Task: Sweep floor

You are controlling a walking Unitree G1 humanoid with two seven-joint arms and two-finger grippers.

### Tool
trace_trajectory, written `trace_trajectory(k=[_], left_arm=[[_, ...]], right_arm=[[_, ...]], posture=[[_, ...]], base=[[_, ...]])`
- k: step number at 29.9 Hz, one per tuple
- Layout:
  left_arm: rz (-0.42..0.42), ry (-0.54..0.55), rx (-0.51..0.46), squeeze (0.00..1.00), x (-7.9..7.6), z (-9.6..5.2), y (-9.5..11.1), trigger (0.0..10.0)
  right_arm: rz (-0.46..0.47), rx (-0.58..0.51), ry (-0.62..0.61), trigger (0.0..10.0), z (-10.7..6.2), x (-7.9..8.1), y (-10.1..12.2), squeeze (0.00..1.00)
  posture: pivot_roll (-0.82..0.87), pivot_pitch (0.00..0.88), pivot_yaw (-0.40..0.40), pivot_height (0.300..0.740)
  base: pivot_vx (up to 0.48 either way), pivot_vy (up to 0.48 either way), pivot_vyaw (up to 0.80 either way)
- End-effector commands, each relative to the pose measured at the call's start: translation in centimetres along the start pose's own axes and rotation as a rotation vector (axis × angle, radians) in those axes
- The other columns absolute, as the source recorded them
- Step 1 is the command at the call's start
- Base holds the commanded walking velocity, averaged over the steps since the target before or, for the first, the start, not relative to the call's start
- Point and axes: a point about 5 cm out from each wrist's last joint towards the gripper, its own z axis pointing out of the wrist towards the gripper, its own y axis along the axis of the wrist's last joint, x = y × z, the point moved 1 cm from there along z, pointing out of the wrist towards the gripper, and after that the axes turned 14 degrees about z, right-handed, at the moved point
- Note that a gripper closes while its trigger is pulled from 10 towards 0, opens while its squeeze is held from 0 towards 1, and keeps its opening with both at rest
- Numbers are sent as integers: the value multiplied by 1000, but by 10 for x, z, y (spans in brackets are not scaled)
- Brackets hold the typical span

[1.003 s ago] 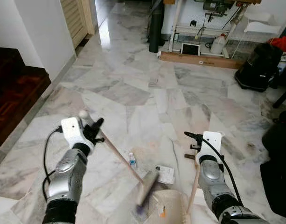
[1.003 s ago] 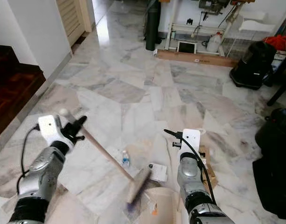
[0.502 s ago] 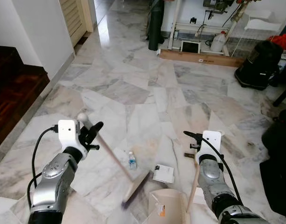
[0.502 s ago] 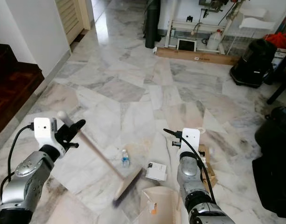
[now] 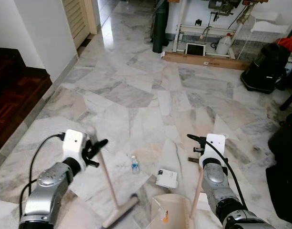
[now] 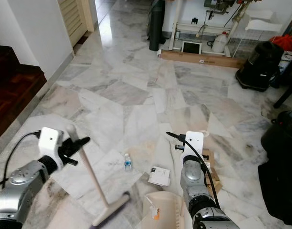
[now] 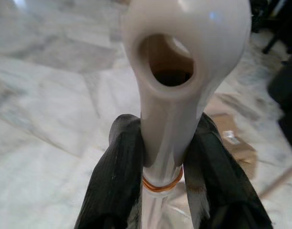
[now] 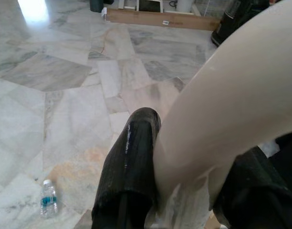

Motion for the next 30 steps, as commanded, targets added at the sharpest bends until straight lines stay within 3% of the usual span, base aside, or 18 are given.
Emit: trace_trajectory(k=[1,16,24,30], left_arm=[[-51,-35,0,0,-4,4,0,10000],[-332,2,-121,0,-4,21,20,10000],[-240,108,-222,0,9,17,43,10000],[-124,208,-379,0,13,7,77,10000]], right_arm=[[-3,23,-3,10000,-1,-1,-4,0],[9,17,1,10000,1,-1,-1,0],[24,-4,28,10000,2,5,5,0],[54,-54,61,10000,4,10,15,0]], posture=[[45,79,-34,740],[37,93,-35,740],[39,90,-37,740],[44,77,-42,740]], base=[[0,0,0],[0,0,0],[0,0,0],[0,0,0]])
